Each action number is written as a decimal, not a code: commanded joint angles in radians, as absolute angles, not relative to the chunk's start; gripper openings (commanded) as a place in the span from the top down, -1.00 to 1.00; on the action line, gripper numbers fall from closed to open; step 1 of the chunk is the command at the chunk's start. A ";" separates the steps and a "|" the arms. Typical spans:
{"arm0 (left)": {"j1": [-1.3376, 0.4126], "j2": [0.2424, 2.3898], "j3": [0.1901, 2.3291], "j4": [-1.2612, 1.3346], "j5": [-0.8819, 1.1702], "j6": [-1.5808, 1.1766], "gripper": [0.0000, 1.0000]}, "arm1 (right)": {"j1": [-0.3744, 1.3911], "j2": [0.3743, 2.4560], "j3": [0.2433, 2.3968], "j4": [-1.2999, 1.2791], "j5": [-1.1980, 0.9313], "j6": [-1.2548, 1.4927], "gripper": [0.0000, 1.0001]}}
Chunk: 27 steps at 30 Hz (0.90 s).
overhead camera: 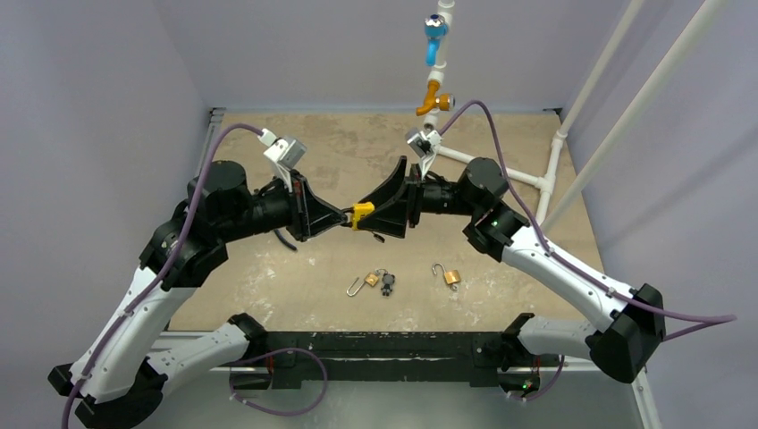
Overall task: Lock with the key
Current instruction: Lock the lock.
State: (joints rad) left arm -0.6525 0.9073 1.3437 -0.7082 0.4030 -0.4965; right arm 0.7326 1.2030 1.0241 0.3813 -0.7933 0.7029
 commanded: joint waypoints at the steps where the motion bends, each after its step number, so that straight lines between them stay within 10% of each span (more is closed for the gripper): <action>1: -0.652 0.870 1.384 -0.631 0.416 -0.489 1.00 | 0.708 1.136 0.994 0.446 -0.761 0.663 -0.57; 8: -0.653 0.889 1.463 -0.731 0.454 -0.413 1.00 | 0.618 1.056 0.885 0.531 -0.822 0.658 -0.90; 27: -0.653 0.945 1.528 -0.801 0.466 -0.407 1.00 | 0.729 1.112 0.983 0.338 -0.832 0.463 0.01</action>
State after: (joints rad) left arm -0.6529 0.9520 1.4685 -0.8558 0.4446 -0.4225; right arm 0.7136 1.1069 0.9264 0.4015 -0.8734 0.5457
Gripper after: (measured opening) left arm 0.045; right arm 0.544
